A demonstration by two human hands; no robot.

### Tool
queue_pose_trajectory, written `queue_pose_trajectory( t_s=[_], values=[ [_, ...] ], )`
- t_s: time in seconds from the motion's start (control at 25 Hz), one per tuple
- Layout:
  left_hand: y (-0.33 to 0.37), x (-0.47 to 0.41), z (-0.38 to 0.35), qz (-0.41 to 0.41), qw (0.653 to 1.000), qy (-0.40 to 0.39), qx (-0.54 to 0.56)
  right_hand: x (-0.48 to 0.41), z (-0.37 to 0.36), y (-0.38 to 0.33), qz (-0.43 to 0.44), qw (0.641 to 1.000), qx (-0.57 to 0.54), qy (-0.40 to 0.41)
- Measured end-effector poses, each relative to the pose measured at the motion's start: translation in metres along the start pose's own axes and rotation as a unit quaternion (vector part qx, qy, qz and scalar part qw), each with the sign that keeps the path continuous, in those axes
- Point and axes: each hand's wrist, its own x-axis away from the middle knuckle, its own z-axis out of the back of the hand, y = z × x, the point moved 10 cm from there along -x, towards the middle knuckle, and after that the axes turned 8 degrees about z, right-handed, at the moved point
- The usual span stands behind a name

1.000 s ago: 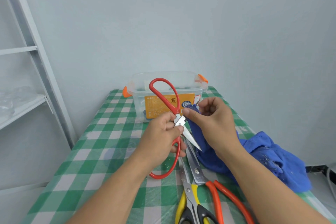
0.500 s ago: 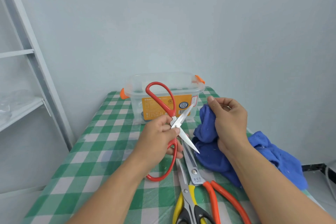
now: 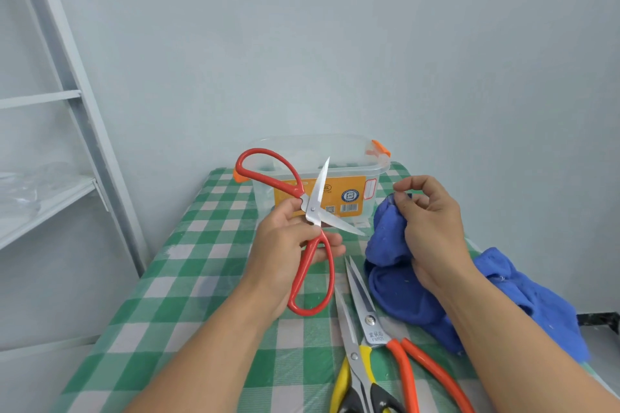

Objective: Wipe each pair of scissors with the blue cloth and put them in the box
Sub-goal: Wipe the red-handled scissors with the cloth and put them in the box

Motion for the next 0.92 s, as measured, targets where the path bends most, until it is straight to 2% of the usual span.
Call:
queue_pose_trajectory(
  t_s=[0.12, 0.2, 0.36, 0.44, 0.56, 0.64, 0.8, 0.92],
  values=[
    [0.004, 0.001, 0.003, -0.007, 1.0, 0.008, 0.028, 0.003, -0.002, 0.001, -0.032, 0.999, -0.039, -0.007],
    [0.006, -0.001, 0.006, -0.008, 0.999, 0.018, 0.048, 0.003, -0.002, 0.002, -0.041, 0.999, -0.025, -0.02],
    [0.006, -0.003, 0.01, -0.009, 0.994, 0.021, 0.104, 0.009, -0.015, -0.005, -0.022, 0.992, 0.047, -0.118],
    [0.008, -0.004, 0.013, -0.016, 0.992, 0.02, 0.123, 0.015, -0.025, -0.012, 0.019, 0.966, 0.158, -0.202],
    [0.012, -0.004, 0.016, -0.029, 0.989, 0.022, 0.142, 0.025, -0.041, -0.008, 0.078, 0.882, 0.331, -0.327],
    [0.015, -0.003, 0.018, -0.033, 0.988, 0.027, 0.148, 0.026, -0.041, -0.004, 0.091, 0.855, 0.375, -0.347],
    [0.016, -0.002, 0.019, -0.031, 0.986, 0.034, 0.158, 0.022, -0.033, -0.014, 0.117, 0.833, 0.424, -0.337],
    [0.016, -0.003, 0.02, -0.034, 0.987, 0.038, 0.152, 0.022, -0.027, -0.012, 0.096, 0.807, 0.445, -0.377]
  ],
)
